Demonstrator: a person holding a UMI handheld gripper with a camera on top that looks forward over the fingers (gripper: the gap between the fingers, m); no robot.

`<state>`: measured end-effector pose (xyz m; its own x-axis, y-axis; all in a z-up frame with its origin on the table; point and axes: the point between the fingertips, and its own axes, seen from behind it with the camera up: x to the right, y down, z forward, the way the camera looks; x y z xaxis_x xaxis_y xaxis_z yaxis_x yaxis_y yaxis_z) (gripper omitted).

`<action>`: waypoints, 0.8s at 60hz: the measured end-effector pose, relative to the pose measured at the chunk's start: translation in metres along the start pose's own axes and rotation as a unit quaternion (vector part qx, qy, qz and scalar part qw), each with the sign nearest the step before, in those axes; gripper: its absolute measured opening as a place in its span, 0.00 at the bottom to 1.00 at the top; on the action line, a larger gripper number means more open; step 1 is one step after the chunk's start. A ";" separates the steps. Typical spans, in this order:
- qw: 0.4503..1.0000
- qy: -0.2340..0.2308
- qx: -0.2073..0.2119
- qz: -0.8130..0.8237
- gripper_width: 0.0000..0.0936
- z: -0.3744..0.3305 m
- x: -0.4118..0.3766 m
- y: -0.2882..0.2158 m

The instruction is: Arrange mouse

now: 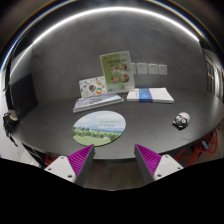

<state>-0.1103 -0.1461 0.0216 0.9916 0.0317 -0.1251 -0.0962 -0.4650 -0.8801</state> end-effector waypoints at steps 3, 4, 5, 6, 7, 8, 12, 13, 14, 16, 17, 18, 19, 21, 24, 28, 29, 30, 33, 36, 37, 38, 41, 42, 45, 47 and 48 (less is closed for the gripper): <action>1.000 0.008 0.009 0.005 0.88 -0.001 0.003 -0.004; 1.000 0.011 0.010 0.006 0.88 -0.002 0.004 -0.004; 1.000 0.014 0.011 0.006 0.88 -0.003 0.007 -0.005; 1.000 0.018 0.011 0.005 0.88 -0.002 0.010 -0.005; 1.000 0.024 0.011 0.005 0.88 -0.008 0.010 -0.004; 1.000 0.029 0.011 0.005 0.88 -0.010 0.013 -0.004; 0.999 0.052 0.015 0.005 0.88 -0.020 0.032 -0.006; 0.998 0.056 0.016 0.006 0.88 -0.022 0.038 -0.006; 0.998 0.060 0.016 0.007 0.88 -0.023 0.043 -0.007; 0.998 0.066 0.015 0.012 0.88 -0.026 0.055 -0.007; 0.998 0.067 0.013 0.015 0.88 -0.026 0.062 -0.006; 0.997 0.069 0.011 0.018 0.88 -0.027 0.069 -0.006; 0.997 0.070 0.011 0.020 0.88 -0.027 0.077 -0.007; 0.997 0.075 0.012 0.024 0.88 -0.027 0.093 -0.006; 0.996 0.087 0.009 0.021 0.88 -0.027 0.124 -0.007; 0.994 0.105 0.007 0.006 0.88 -0.024 0.170 -0.010; 0.994 0.110 0.007 0.002 0.88 -0.023 0.182 -0.011; 0.993 0.116 0.006 -0.003 0.88 -0.021 0.194 -0.012; 0.992 0.125 0.008 -0.020 0.89 -0.014 0.226 -0.017; 0.990 0.133 0.007 -0.036 0.88 -0.004 0.258 -0.019; 0.990 0.135 0.004 -0.040 0.88 -0.001 0.267 -0.019; 0.990 0.135 0.001 -0.042 0.88 0.002 0.275 -0.019; 0.990 0.132 -0.004 -0.052 0.88 0.011 0.296 -0.023; 0.990 0.129 -0.004 -0.054 0.88 0.015 0.301 -0.025; 0.991 0.119 -0.008 -0.057 0.88 0.025 0.314 -0.029; 0.992 0.110 -0.014 -0.058 0.88 0.032 0.320 -0.029; 0.993 0.106 -0.019 -0.058 0.88 0.036 0.323 -0.029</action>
<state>0.2100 -0.0910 -0.0097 0.9922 -0.0974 0.0784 0.0191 -0.5017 -0.8648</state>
